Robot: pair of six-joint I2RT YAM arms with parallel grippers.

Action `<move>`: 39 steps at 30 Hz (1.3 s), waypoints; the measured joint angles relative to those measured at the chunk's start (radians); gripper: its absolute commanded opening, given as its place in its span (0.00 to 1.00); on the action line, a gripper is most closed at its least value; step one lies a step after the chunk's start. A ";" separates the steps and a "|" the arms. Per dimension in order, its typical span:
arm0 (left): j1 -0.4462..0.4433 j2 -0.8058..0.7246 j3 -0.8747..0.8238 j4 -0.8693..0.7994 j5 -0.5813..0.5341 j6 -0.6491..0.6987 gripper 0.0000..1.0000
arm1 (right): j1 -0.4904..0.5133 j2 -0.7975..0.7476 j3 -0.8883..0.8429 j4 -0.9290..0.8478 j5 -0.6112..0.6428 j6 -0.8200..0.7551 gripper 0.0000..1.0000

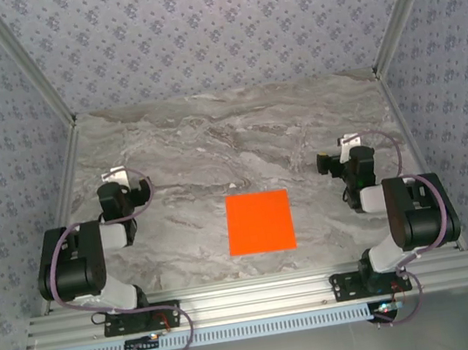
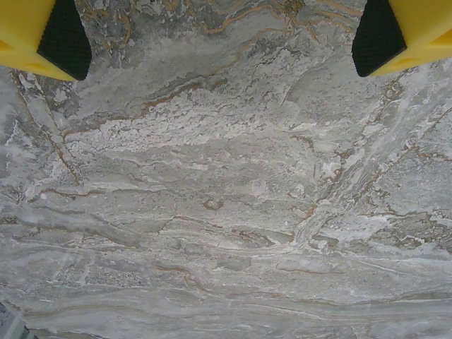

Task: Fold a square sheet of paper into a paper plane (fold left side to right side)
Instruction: Move the square sheet of paper to the center of the table.

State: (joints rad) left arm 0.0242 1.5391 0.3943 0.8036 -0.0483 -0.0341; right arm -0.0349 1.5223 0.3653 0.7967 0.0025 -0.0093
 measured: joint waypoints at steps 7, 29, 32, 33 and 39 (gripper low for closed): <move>0.000 0.000 0.000 0.000 0.000 0.000 0.98 | 0.000 0.000 0.000 0.000 0.000 0.000 1.00; -0.015 -0.054 0.012 -0.095 -0.023 0.001 0.98 | -0.018 -0.018 0.011 -0.045 -0.034 0.001 1.00; -0.082 -0.186 0.088 -0.299 -0.062 0.011 0.98 | -0.018 -0.098 0.075 -0.208 -0.036 0.006 1.00; -0.113 -0.227 0.126 -0.355 -0.072 0.013 0.98 | -0.018 -0.130 0.101 -0.256 -0.040 0.014 1.00; -0.460 -0.379 0.359 -0.652 -0.113 0.013 0.98 | 0.074 -0.382 0.219 -0.539 -0.040 0.050 1.00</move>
State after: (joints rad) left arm -0.4358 1.1599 0.7532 0.1513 -0.1612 -0.0216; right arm 0.0395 1.1400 0.5838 0.2573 -0.0380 0.0410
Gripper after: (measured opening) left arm 0.984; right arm 0.999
